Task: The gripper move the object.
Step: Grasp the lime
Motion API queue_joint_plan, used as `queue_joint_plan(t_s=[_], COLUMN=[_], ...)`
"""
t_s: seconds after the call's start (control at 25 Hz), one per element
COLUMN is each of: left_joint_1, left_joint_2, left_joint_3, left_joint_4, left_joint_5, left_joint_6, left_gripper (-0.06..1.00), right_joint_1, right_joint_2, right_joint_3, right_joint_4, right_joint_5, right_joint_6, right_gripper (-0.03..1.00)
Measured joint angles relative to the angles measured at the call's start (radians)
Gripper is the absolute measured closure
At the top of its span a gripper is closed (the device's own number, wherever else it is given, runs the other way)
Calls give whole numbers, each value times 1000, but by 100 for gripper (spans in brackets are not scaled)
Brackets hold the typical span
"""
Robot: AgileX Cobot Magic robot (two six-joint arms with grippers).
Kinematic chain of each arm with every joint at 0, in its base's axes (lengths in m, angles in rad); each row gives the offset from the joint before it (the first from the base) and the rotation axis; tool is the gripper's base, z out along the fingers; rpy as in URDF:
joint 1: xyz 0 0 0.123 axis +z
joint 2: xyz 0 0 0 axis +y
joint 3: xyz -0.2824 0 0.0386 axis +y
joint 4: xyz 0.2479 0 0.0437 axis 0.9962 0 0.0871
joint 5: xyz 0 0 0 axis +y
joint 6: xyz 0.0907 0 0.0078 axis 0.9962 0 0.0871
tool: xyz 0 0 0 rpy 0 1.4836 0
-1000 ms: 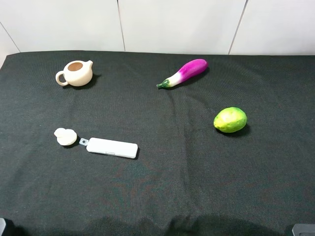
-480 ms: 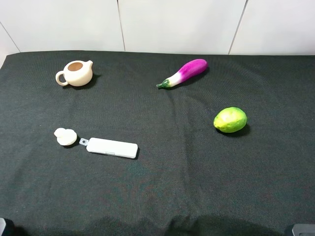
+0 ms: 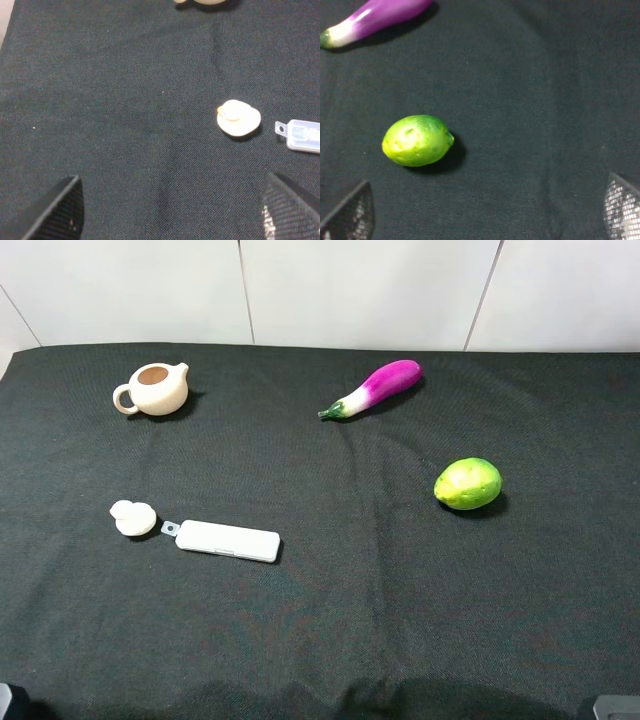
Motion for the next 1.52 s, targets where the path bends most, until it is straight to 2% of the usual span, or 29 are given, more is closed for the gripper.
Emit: queue_joint_plan(t_s=[0.4, 0.92, 1.52], left_joint_1=[0, 0, 0], left_joint_2=[0, 0, 0], left_joint_3=[0, 0, 0], left_joint_4=[0, 0, 0], left_joint_5=[0, 0, 0], left_joint_6=[0, 0, 1], left_gripper=[18, 18, 18], right_joint_1=[0, 0, 11], right_joint_2=[271, 498, 682], right_joint_3=[-166, -266, -268], right_joint_4=[31, 40, 75], right_joint_5=[2, 3, 1], right_joint_6=[47, 84, 436], right_gripper=[27, 27, 27])
